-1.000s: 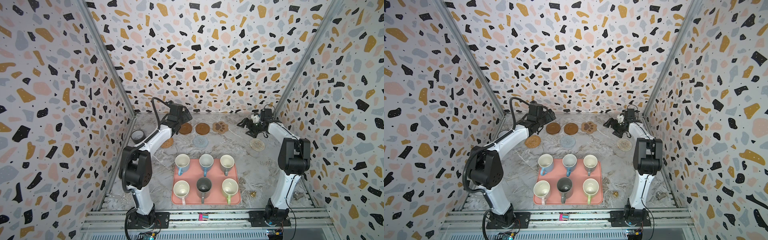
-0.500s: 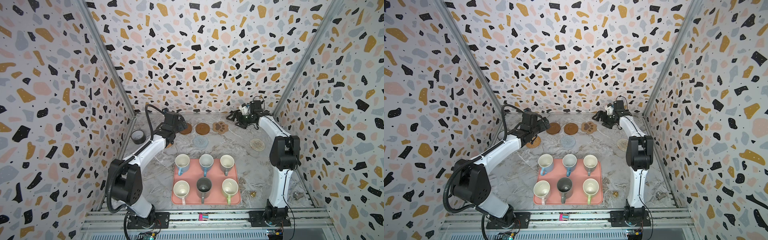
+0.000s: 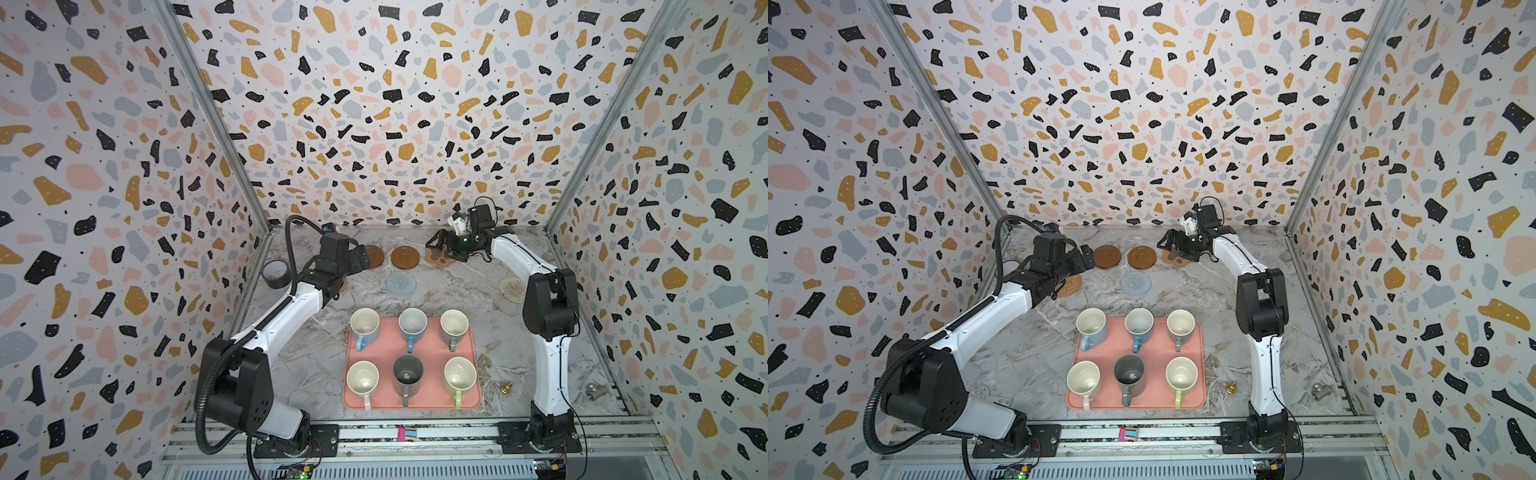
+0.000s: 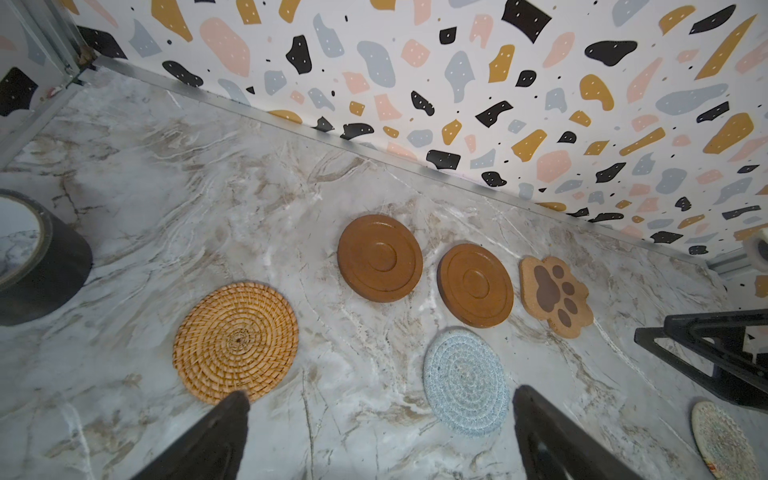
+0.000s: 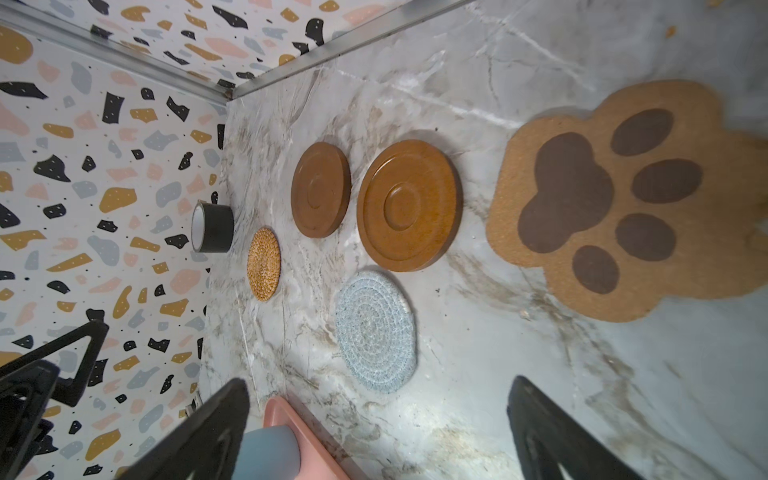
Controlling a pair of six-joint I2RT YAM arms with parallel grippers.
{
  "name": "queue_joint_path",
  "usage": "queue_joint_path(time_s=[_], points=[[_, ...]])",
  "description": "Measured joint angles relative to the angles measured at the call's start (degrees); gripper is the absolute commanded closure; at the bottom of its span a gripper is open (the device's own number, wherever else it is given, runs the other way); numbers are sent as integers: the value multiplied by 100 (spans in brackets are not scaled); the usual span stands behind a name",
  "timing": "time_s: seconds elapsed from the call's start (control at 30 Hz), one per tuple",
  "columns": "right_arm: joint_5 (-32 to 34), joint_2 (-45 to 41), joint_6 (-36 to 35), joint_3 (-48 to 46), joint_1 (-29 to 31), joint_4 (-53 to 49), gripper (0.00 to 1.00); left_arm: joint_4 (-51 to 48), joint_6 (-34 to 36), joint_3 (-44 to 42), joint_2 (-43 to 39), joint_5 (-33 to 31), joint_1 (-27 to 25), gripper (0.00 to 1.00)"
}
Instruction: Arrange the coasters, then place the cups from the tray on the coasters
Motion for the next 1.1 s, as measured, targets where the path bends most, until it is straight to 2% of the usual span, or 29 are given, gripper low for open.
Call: queue_joint_path(time_s=[0.17,0.33,0.53,0.8,1.1], points=[[262,0,-11,4,396,-50,1,59,85,-503,-175,273,356,0],[450,22,15,26,811,-59,1,116,251,-603,-269,496,570,0],[538,463,31,662,1174,-144,1,352,378,-835,-396,651,619,0],[535,1329,52,1580,1373,-365,1,352,518,-855,-560,732,717,0],[426,1700,151,1685,1427,-511,1,343,527,-855,-586,730,750,0]])
